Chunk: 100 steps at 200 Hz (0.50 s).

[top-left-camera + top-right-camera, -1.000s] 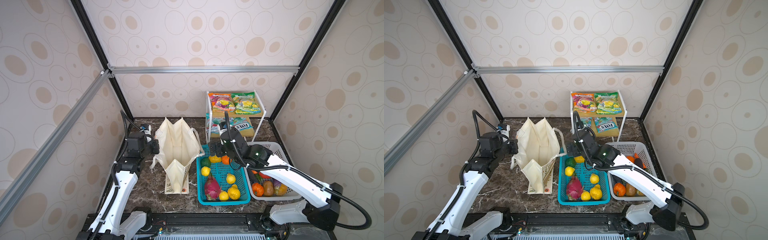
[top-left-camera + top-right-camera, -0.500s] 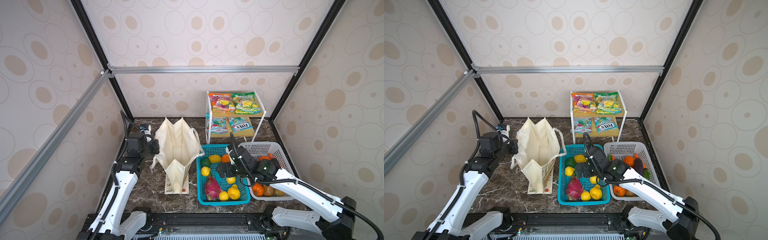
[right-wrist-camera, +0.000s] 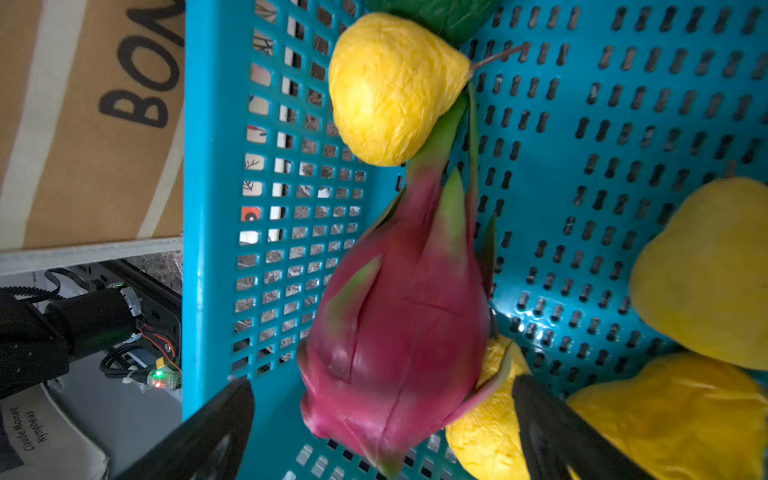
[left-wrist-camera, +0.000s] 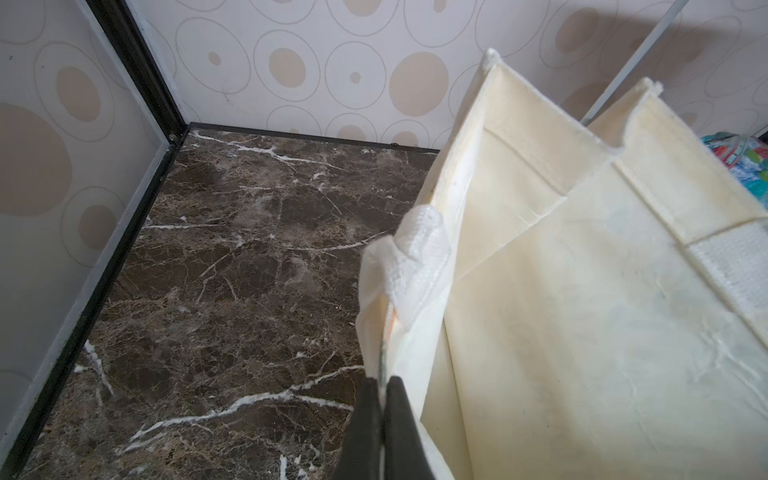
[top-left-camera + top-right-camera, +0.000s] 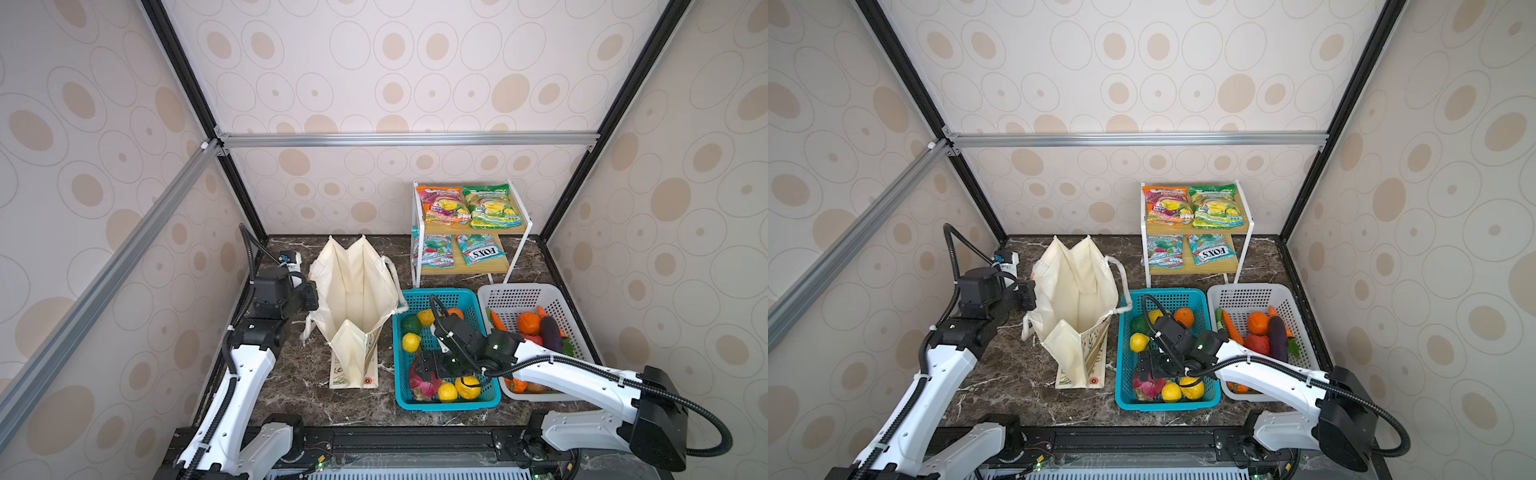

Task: Place the food into the grocery bag and tie it
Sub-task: 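Move the right gripper over the teal basket and grasp the pink dragon fruit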

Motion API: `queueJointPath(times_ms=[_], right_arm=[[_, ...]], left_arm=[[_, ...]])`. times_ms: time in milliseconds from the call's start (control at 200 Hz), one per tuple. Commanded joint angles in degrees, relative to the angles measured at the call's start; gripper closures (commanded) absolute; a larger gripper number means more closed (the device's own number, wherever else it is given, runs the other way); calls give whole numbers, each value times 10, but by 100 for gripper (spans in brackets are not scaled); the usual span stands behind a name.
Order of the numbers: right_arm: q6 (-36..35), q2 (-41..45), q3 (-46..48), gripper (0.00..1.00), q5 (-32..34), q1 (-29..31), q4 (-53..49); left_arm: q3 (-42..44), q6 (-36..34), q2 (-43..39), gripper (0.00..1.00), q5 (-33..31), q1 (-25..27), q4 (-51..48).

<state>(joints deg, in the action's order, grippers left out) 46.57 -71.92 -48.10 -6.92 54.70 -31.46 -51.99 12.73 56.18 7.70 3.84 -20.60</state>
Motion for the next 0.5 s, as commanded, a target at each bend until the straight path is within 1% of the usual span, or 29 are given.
queueJointPath(times_ms=[0,75,260,365,495], right_arm=[[36,-11,23,0,-17,6,38],[44,-24,27,0,-15,5,42],[35,-54,27,0,37,5,27],[24,-64,16,6,60,5,19],[-4,-68,-2,13,108,5,-12]], left_arm=[[0,9,-7,100,16,-3,-17],[0,10,-8,100,19,-3,-18],[3,11,-12,100,18,-3,-15],[3,12,-12,100,19,-3,-14],[2,10,-12,100,16,-3,-15]])
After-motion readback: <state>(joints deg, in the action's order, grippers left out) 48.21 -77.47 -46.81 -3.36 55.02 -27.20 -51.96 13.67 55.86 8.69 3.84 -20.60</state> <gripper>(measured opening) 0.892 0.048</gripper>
